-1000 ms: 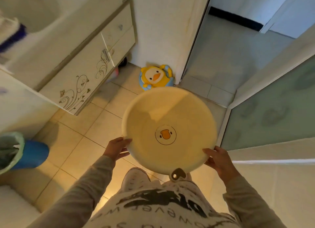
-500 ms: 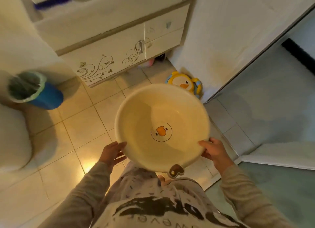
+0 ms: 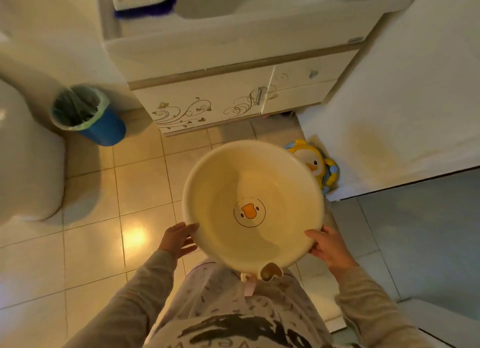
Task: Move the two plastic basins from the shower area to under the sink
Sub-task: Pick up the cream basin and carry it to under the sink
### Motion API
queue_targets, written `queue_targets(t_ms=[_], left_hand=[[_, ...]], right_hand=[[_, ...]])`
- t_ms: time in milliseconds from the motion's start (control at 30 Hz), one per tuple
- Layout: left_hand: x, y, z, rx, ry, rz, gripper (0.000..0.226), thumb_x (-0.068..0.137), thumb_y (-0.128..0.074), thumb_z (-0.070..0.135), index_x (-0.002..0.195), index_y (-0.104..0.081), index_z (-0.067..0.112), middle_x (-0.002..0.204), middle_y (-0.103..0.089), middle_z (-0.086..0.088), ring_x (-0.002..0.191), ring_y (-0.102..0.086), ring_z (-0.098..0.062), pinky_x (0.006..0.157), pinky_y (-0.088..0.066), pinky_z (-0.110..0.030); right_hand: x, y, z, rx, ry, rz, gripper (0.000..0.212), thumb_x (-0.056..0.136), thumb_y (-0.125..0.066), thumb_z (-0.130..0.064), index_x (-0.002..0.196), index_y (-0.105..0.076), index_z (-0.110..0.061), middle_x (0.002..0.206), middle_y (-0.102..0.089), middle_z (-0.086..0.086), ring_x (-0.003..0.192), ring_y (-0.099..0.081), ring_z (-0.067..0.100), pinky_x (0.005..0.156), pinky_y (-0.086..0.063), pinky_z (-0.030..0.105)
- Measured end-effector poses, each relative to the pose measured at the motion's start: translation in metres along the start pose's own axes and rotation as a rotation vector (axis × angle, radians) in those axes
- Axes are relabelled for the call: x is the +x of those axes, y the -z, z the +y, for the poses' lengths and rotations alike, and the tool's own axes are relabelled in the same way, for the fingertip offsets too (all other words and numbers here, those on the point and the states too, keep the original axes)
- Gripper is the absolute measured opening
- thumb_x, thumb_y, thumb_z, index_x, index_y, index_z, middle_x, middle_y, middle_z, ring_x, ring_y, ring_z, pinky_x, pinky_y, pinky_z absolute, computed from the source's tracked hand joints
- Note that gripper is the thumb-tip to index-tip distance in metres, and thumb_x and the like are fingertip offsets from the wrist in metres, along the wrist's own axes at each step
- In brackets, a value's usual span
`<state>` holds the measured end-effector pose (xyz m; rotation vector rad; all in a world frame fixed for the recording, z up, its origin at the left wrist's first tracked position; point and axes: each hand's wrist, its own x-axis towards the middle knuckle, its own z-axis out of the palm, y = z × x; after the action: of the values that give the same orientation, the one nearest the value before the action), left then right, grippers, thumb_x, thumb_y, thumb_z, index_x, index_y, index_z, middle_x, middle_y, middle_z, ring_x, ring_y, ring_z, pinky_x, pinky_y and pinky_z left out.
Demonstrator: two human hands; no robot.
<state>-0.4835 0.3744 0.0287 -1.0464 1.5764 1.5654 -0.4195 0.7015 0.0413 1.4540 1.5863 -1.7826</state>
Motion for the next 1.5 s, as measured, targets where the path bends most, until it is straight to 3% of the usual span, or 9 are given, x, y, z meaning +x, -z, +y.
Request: queue_targets(t_ms=[367,500,667,933,1100,1167,1333,1433,1500], left_hand=[[0.030,-0.009,0.036,-0.076,0.068,0.063,0.013,0.086,-0.059,0.009,0.075,-0.052,0.012,0.080,-0.056,-0.008,0.071,-0.054,-0.023,0.069,-0.048,-0.032],[0.037,-0.013,0.036,-0.108,0.104,0.095,0.013,0.086,-0.059,0.010,0.075,-0.052,0.012,0.081,-0.056,-0.008,0.072,-0.054,-0.023,0.068,-0.049,-0.033],[0.077,-0.019,0.020,-0.146,0.178,0.137,0.015,0.087,-0.057,0.009,0.075,-0.050,0.011,0.081,-0.054,-0.008,0.072,-0.054,-0.023,0.069,-0.048,-0.034],[0.272,-0.042,-0.055,-0.216,0.270,0.222,0.002,0.088,-0.057,0.011,0.086,-0.056,0.010,0.091,-0.057,-0.009,0.079,-0.057,-0.027,0.073,-0.051,-0.037],[0.416,-0.051,-0.061,-0.208,0.185,0.173,0.018,0.089,-0.055,0.016,0.105,-0.054,0.007,0.100,-0.058,-0.008,0.099,-0.056,-0.032,0.085,-0.051,-0.042],[0.468,-0.053,-0.049,-0.205,0.146,0.130,0.010,0.089,-0.056,0.016,0.097,-0.058,0.010,0.100,-0.059,-0.008,0.098,-0.057,-0.032,0.085,-0.050,-0.041],[0.580,-0.066,0.005,-0.220,0.030,0.091,0.003,0.089,-0.055,0.015,0.089,-0.057,0.013,0.096,-0.062,-0.005,0.087,-0.062,-0.025,0.077,-0.053,-0.037],[0.625,-0.074,0.041,-0.215,-0.049,0.073,0.001,0.088,-0.056,0.013,0.088,-0.055,0.013,0.097,-0.062,-0.005,0.089,-0.062,-0.025,0.073,-0.054,-0.036],[0.647,-0.078,0.062,-0.179,-0.089,0.075,0.004,0.087,-0.057,0.010,0.087,-0.055,0.013,0.097,-0.062,-0.005,0.088,-0.062,-0.025,0.071,-0.055,-0.035]], right_hand=[[0.040,-0.030,-0.051,-0.105,-0.028,-0.075,0.038,0.085,-0.058,-0.001,0.123,-0.053,0.001,0.117,-0.059,0.020,0.103,-0.057,0.033,0.065,-0.050,0.034],[0.065,-0.039,-0.062,-0.184,-0.059,-0.106,0.027,0.086,-0.058,-0.002,0.112,-0.055,-0.005,0.115,-0.059,0.020,0.100,-0.057,0.033,0.070,-0.050,0.037],[0.126,-0.053,-0.055,-0.255,-0.124,-0.134,0.030,0.084,-0.060,-0.002,0.114,-0.056,-0.003,0.113,-0.060,0.019,0.101,-0.058,0.032,0.065,-0.051,0.034],[0.343,-0.112,0.025,-0.255,-0.241,-0.178,0.036,0.086,-0.056,0.004,0.122,-0.053,0.001,0.105,-0.063,0.014,0.099,-0.059,0.029,0.072,-0.052,0.038],[0.482,-0.172,0.041,-0.227,-0.118,-0.172,0.034,0.086,-0.054,0.007,0.120,-0.054,0.002,0.093,-0.063,0.009,0.104,-0.055,0.028,0.073,-0.051,0.037],[0.531,-0.193,0.029,-0.231,-0.058,-0.196,0.025,0.087,-0.054,0.005,0.111,-0.057,0.000,0.089,-0.062,0.005,0.102,-0.056,0.026,0.070,-0.051,0.034],[0.627,-0.247,-0.030,-0.280,0.098,-0.226,0.015,0.088,-0.056,0.001,0.086,-0.054,-0.014,0.094,-0.063,0.007,0.089,-0.061,0.020,0.085,-0.051,0.042],[0.666,-0.275,-0.062,-0.260,0.160,-0.231,0.019,0.087,-0.058,0.001,0.103,-0.054,-0.007,0.098,-0.064,0.008,0.091,-0.063,0.021,0.078,-0.056,0.040],[0.685,-0.291,-0.078,-0.220,0.175,-0.240,0.046,0.086,-0.058,0.003,0.130,-0.045,-0.002,0.113,-0.063,0.010,0.105,-0.062,0.025,0.074,-0.057,0.039]])
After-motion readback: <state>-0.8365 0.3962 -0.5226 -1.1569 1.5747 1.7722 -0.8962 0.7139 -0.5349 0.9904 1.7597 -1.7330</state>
